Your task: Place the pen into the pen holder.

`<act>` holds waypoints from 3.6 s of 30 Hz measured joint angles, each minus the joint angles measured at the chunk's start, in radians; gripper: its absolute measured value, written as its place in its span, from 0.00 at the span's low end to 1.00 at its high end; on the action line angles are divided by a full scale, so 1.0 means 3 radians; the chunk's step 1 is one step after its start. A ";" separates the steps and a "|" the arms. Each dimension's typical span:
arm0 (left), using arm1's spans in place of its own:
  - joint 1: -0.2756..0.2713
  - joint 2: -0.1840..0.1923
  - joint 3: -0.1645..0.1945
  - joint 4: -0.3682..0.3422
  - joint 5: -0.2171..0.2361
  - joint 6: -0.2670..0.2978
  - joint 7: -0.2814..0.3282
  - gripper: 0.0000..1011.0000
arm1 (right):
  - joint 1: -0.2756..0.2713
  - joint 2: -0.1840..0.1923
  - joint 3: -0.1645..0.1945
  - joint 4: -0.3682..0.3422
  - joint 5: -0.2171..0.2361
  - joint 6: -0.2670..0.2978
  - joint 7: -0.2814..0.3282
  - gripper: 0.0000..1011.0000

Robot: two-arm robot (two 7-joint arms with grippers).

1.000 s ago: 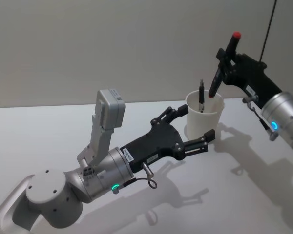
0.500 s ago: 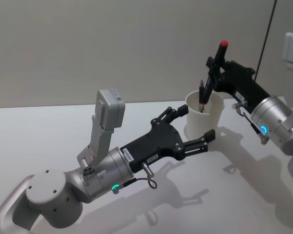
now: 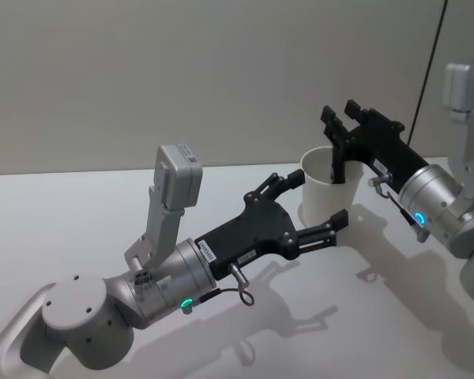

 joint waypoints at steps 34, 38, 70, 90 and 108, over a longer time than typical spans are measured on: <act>0.0000 0.0000 0.0000 0.0000 0.0000 0.0000 0.0000 0.99 | -0.0192 0.0126 0.0058 -0.0259 0.0131 0.0057 -0.0173 0.99; 0.0000 0.0000 0.0000 0.0000 0.0000 0.0000 0.0006 0.99 | -0.0221 0.0145 0.0070 -0.0299 0.0150 0.0065 -0.0200 0.99; -0.0054 0.0136 0.0087 -0.0058 0.0513 0.0069 0.1218 0.99 | -0.1056 0.0294 0.0329 -0.0803 -0.0465 -0.0161 -0.0386 0.99; -0.0090 0.0230 0.0146 -0.0097 0.0862 0.0115 0.2042 0.99 | -0.1111 0.0300 0.0345 -0.0835 -0.0506 -0.0175 -0.0399 0.99; -0.0093 0.0236 0.0150 -0.0100 0.0893 0.0120 0.2117 0.99 | -0.1111 0.0300 0.0343 -0.0834 -0.0506 -0.0175 -0.0397 0.99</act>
